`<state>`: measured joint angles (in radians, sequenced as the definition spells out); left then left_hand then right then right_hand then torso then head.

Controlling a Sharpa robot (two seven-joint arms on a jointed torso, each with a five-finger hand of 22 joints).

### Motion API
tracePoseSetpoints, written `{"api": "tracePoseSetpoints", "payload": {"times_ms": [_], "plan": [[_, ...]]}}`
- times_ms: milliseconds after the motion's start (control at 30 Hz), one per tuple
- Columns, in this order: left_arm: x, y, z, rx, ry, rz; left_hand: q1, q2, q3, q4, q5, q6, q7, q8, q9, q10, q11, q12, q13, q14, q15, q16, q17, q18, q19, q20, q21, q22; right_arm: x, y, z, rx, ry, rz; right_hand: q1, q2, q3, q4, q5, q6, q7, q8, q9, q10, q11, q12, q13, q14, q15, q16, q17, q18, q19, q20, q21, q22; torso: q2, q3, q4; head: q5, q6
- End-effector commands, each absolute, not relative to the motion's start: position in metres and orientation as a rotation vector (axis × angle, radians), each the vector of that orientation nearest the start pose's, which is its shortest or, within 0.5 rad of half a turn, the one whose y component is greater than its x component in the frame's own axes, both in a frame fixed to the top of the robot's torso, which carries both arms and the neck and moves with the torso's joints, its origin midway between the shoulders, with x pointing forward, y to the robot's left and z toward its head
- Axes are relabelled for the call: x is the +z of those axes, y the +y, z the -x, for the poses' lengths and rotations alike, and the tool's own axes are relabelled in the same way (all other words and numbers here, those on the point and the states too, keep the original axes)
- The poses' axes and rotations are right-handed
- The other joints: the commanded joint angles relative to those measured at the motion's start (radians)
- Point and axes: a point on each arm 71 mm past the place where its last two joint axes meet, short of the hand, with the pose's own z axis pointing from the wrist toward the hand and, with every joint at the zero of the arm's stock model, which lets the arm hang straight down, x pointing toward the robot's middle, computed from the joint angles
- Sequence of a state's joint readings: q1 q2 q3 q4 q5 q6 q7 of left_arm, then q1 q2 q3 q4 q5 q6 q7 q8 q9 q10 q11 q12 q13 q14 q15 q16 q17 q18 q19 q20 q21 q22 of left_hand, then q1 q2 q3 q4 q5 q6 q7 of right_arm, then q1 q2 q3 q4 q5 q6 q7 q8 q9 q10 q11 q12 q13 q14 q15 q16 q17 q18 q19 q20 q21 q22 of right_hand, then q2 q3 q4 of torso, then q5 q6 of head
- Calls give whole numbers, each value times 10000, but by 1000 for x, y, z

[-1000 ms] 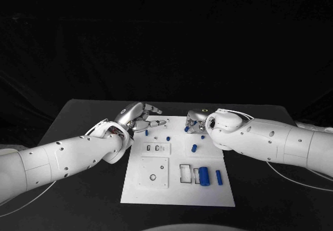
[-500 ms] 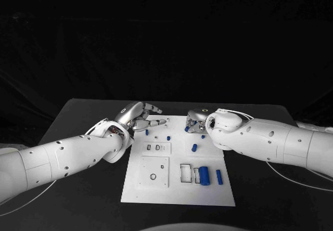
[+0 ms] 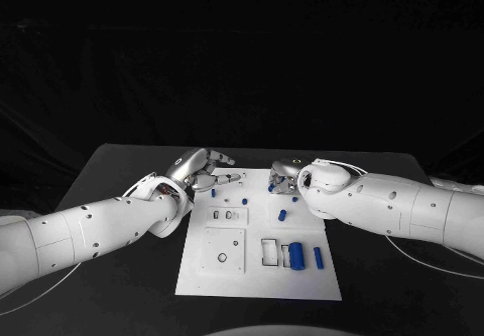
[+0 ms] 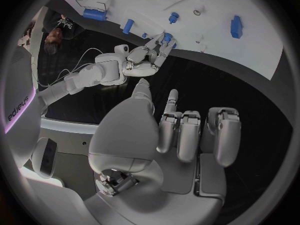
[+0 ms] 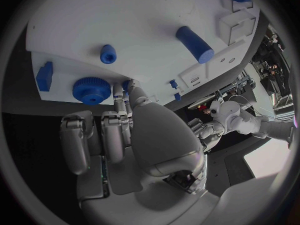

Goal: Assemble the parts on the task board

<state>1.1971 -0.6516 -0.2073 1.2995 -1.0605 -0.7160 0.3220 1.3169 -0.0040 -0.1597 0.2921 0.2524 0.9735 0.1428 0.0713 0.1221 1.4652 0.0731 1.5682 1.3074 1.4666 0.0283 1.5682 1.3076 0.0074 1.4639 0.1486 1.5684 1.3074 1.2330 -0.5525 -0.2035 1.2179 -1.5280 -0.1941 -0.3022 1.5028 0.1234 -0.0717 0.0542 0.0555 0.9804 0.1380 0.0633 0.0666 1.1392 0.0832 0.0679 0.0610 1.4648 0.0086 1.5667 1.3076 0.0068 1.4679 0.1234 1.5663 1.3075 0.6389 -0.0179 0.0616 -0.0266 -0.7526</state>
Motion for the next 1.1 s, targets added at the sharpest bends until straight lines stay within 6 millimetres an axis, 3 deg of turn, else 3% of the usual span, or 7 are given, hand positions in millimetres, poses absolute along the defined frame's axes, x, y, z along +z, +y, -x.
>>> {"api": "tracePoseSetpoints", "payload": {"times_ms": [33, 233, 500, 900, 1100], "plan": [[-221, 167, -496, -9622, 13495, -66, -29, 93, -49, 0, -28, -26, 18, -65, -13, 1056, 75, 26, 2634, 1042, 94, 26, 2632, -74, 1069, 42, 24, 2634, -249, -150, -522, 3241, 18676, 2724, -57, -23, 20, 86, -48, -75, 23, -13, -5, 27, 47, -40, -3, 1060, 40, 41, 2632, -68, 1029, -11, 45, 2633, 2, 2, -5, -4, 15], [-221, 167, -496, -9629, 13477, -74, -22, 109, -45, -1, -26, -31, 20, -65, -14, 1056, 76, 26, 2634, 1042, 96, 26, 2632, -74, 1069, 44, 24, 2634, -249, -149, -522, 3265, 18698, 2725, 19, 192, 194, 145, -45, 52, -60, 56, 31, 79, 15, -43, -1, 1060, 28, 41, 2632, -68, 1029, 9, 45, 2633, -2, 4, 3, 19, -12], [-221, 168, -496, -9601, 13485, -60, -18, 129, -40, -1, -24, -32, 21, -63, -15, 1056, 78, 26, 2634, 1042, 98, 26, 2632, -74, 1069, 45, 24, 2634, -249, -148, -521, 3399, 18710, 2772, 332, 645, 692, 131, -29, 461, -230, 172, 98, 259, -129, -35, -2, 1060, -150, 41, 2632, -68, 1029, -130, 45, 2633, -6, 3, -9, 30, -9], [-221, 169, -496, -9573, 13465, -37, -21, 143, -39, 1, -24, -30, 21, -60, -15, 1056, 78, 26, 2634, 1042, 99, 26, 2632, -74, 1069, 46, 24, 2634, -246, -149, -520, 4003, 18209, 2419, 407, 558, 915, 104, -15, 784, -239, 243, 149, 487, -185, -30, -2, 1060, -209, 41, 2632, -68, 1029, -211, 45, 2633, 3, 0, 1, 52, -3], [-221, 170, -496, -9557, 13448, -23, -21, 143, -39, 1, -24, -30, 21, -60, -15, 1056, 78, 26, 2634, 1042, 99, 26, 2632, -74, 1069, 46, 24, 2634, -240, -151, -518, 4627, 17639, 1944, 400, 483, 962, 108, -16, 889, -209, 264, 167, 559, -169, -33, -3, 1060, -160, 41, 2632, -68, 1029, -193, 45, 2633, 5, 2, 9, 115, 55]]}}
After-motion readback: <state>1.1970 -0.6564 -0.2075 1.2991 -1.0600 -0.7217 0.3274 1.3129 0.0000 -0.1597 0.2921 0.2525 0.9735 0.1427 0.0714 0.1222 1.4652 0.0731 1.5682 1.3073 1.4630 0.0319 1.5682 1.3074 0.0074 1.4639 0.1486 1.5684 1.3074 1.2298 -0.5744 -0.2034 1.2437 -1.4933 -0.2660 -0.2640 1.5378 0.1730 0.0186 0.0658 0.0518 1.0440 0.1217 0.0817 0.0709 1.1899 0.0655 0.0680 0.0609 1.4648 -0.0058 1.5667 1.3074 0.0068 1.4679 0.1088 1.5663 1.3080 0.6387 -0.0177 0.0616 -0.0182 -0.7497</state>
